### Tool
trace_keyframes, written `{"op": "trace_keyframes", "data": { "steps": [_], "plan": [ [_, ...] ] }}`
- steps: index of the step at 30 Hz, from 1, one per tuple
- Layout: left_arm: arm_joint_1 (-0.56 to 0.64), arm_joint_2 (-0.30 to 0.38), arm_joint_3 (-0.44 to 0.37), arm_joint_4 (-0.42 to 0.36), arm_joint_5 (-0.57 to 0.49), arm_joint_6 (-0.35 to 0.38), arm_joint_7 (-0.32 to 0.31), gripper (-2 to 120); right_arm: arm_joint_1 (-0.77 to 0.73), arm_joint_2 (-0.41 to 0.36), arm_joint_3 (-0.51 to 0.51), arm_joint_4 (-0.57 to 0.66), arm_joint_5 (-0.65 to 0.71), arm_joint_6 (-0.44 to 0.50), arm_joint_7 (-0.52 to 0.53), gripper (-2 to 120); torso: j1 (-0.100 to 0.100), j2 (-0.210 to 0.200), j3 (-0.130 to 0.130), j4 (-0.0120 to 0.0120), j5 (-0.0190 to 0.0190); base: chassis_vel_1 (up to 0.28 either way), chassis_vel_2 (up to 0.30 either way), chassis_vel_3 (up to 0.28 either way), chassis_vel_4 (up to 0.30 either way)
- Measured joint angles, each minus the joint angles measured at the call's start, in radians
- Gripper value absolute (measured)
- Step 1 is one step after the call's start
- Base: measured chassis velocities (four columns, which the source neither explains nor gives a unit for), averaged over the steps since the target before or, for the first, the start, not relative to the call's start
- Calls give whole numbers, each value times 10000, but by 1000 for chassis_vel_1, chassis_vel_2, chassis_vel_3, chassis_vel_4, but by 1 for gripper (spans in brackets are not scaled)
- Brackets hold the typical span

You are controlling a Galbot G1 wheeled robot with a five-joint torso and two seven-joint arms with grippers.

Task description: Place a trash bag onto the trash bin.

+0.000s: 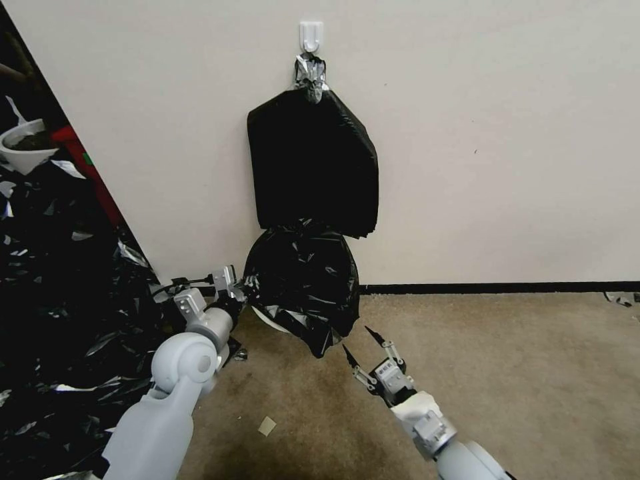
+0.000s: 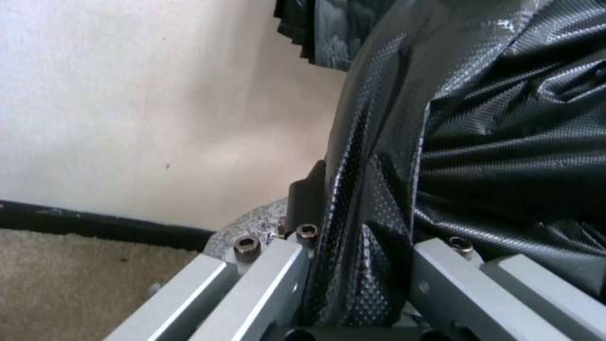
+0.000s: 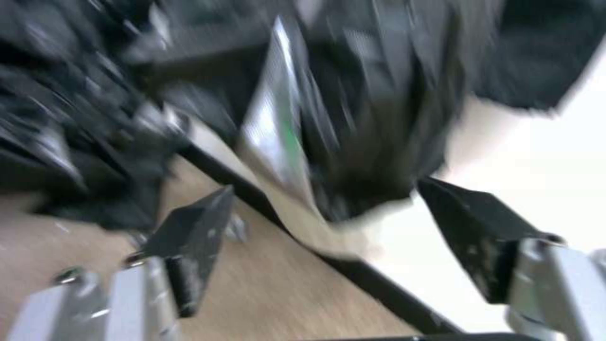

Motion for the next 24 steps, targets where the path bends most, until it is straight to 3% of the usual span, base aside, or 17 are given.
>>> {"op": "trace_keyframes", "data": {
  "steps": [5,7,11,18,24],
  "plan": [
    [-17,-78,3,-31,-18,63,-69,1,173,294,-109,-69,52,1084,-1446,99,0,0,0,0,0,0,0,0,0],
    [-13,-90,2,-48,-34,73,-94,1,197,350,-150,-74,48,1136,-1517,99,0,0,1,0,0,0,0,0,0],
    [23,-141,-27,-118,-293,203,-318,1,394,750,-361,-157,-140,1157,-1586,88,0,0,0,0,0,0,0,0,0],
    [170,-151,-90,-331,-563,291,-377,1,603,1080,-435,-333,-802,623,177,60,0,0,0,1,-1,0,0,0,0],
    [208,-205,-74,-416,-599,305,-377,1,480,1138,-495,-303,-1038,613,357,38,0,0,0,1,-1,0,0,0,0]
  ]
}}
